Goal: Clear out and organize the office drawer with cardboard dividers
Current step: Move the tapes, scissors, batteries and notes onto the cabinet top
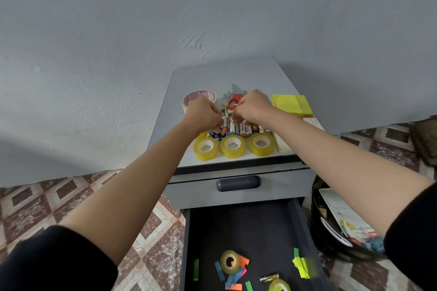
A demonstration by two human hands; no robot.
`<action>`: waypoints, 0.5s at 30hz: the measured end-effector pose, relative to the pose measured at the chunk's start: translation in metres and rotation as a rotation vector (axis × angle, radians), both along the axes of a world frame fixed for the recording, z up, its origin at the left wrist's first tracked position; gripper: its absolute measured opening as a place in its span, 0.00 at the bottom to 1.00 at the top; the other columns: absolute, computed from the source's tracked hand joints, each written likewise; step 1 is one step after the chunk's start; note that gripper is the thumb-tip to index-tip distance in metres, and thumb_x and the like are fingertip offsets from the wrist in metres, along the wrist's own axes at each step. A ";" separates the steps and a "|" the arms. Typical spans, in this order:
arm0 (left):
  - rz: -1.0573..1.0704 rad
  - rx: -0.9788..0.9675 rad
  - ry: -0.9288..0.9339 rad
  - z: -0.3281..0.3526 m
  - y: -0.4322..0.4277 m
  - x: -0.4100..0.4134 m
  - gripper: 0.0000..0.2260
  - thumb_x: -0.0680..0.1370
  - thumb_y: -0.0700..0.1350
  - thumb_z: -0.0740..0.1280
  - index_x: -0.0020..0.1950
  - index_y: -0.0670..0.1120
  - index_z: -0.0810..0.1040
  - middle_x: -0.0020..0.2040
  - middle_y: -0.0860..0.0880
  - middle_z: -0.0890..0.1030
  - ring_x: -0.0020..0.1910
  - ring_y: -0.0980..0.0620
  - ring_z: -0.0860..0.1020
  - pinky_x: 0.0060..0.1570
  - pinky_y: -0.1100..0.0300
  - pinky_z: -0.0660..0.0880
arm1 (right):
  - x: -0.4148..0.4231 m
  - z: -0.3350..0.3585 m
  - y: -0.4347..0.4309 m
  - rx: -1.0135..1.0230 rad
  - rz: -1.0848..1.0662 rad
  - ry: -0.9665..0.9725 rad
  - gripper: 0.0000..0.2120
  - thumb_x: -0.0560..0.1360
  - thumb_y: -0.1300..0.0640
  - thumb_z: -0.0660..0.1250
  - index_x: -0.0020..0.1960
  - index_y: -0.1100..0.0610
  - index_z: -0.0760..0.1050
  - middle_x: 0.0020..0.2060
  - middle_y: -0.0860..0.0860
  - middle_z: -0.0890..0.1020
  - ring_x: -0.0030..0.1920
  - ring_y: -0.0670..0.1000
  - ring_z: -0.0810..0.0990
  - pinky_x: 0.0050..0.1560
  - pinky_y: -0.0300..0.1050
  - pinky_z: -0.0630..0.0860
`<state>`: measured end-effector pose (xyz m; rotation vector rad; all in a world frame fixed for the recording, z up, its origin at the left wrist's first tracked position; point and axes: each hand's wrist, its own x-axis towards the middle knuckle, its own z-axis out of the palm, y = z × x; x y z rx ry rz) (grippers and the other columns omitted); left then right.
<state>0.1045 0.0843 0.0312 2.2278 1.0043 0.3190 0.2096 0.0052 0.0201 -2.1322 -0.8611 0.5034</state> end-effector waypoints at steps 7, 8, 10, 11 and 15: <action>-0.008 -0.009 -0.107 0.011 -0.027 -0.033 0.05 0.72 0.34 0.69 0.40 0.43 0.80 0.34 0.48 0.79 0.22 0.60 0.77 0.32 0.68 0.78 | -0.024 0.019 -0.032 0.081 0.004 -0.027 0.12 0.70 0.66 0.67 0.51 0.70 0.79 0.49 0.63 0.82 0.38 0.52 0.74 0.38 0.43 0.70; -0.007 -0.030 -0.125 0.012 -0.032 -0.038 0.04 0.72 0.34 0.69 0.41 0.42 0.80 0.35 0.48 0.79 0.23 0.61 0.78 0.33 0.68 0.78 | -0.029 0.021 -0.038 0.099 0.005 -0.026 0.11 0.70 0.66 0.67 0.51 0.71 0.79 0.49 0.64 0.82 0.37 0.51 0.73 0.37 0.42 0.69; -0.008 -0.096 -0.159 0.012 -0.047 -0.052 0.03 0.73 0.35 0.69 0.42 0.42 0.79 0.35 0.47 0.79 0.23 0.60 0.78 0.34 0.67 0.79 | -0.044 0.021 -0.054 0.133 0.024 -0.010 0.09 0.71 0.66 0.67 0.47 0.72 0.79 0.43 0.64 0.82 0.32 0.51 0.72 0.31 0.39 0.68; -0.015 -0.141 -0.183 0.010 -0.055 -0.059 0.04 0.73 0.34 0.69 0.41 0.42 0.78 0.35 0.47 0.79 0.23 0.60 0.77 0.33 0.68 0.78 | -0.052 0.020 -0.063 0.142 0.040 0.016 0.06 0.72 0.66 0.67 0.43 0.70 0.79 0.38 0.62 0.82 0.29 0.49 0.70 0.27 0.37 0.66; -0.056 -0.255 -0.184 -0.013 -0.086 -0.087 0.07 0.73 0.33 0.68 0.37 0.43 0.77 0.34 0.46 0.80 0.24 0.59 0.78 0.32 0.68 0.77 | -0.081 0.000 -0.097 0.134 0.144 0.101 0.09 0.72 0.64 0.69 0.34 0.57 0.76 0.30 0.51 0.77 0.26 0.47 0.70 0.23 0.32 0.66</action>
